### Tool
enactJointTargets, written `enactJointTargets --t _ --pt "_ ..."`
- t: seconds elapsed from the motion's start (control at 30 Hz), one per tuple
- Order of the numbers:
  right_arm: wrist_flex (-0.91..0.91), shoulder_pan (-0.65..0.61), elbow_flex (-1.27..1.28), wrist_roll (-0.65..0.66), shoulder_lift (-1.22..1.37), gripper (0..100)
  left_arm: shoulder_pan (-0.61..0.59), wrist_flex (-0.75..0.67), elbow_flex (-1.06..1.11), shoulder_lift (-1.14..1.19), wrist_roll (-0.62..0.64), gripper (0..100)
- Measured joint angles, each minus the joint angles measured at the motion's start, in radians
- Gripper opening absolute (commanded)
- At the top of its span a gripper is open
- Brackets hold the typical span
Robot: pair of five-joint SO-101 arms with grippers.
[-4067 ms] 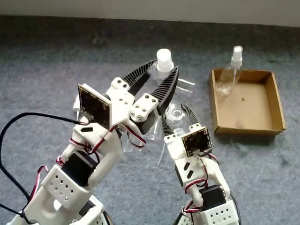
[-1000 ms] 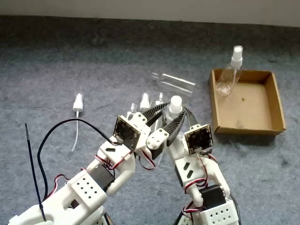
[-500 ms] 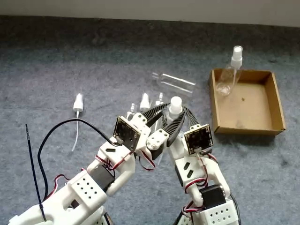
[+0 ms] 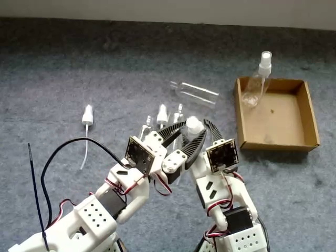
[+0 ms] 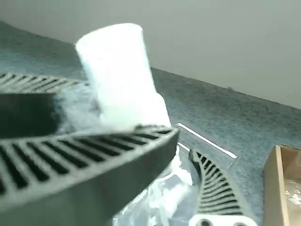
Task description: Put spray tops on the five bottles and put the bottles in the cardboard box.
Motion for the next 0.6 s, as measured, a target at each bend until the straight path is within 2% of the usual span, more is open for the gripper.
enactJointTargets --t 0.27,0.43,0.6 --pt "0.0 0.011 0.0 -0.002 0.0 10.5 0.0 0.006 -0.029 0.012 -0.005 1" --pt "0.0 0.011 0.0 0.0 0.0 10.5 -0.003 0.006 -0.057 0.014 -0.08 1" --pt "-0.002 0.011 0.0 -0.002 -0.002 10.5 -0.005 0.008 -0.084 0.017 -0.098 1"
